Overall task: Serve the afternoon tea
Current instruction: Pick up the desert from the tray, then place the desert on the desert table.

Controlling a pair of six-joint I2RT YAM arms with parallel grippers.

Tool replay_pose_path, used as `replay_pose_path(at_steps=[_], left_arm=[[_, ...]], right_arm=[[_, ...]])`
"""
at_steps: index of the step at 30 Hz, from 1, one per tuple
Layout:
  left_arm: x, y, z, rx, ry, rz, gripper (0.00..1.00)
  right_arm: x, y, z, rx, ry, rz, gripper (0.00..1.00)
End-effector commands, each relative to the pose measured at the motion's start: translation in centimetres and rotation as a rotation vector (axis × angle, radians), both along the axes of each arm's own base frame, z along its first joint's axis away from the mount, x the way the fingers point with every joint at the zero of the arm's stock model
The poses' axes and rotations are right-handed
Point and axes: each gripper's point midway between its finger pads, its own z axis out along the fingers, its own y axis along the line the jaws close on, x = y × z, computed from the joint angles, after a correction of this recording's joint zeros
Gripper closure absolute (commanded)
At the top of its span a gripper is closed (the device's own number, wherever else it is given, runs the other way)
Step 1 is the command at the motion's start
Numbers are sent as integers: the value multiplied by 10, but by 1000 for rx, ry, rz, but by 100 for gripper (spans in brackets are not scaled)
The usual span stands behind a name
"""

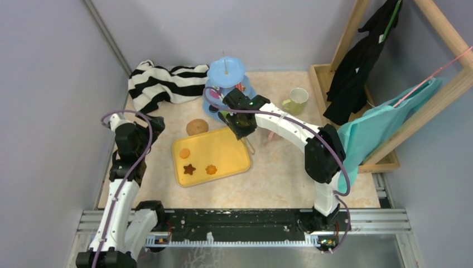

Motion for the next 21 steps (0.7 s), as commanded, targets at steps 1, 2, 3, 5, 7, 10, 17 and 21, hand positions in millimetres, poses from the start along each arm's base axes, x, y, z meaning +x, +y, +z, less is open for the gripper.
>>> replay_pose_path(at_steps=[1,2,3,5,7,10,17,21], left_arm=[[5,-6,12,17,-47,-43,4],[5,-7,12,19,-46,-46,4],[5,-7,12,20,-47,-50,4],[5,-8,10,20,-46,-57,3],[5,-9,8,20,-42,-58,2],[5,-9,5,7,-40,-58,1],[6,-16,-3,-6,-15,-94,1],[9,-20,0,-15,-39,-116,1]], right_arm=[[18,8,10,76,-29,-18,100],[20,7,6,71,-23,-21,100],[23,6,3,70,-18,-24,100],[26,4,0,72,-11,-30,100],[30,2,-5,73,-1,-37,100],[36,-1,-9,73,3,-47,100],[53,-11,-19,68,12,-69,100],[64,-15,-21,77,12,-88,100]])
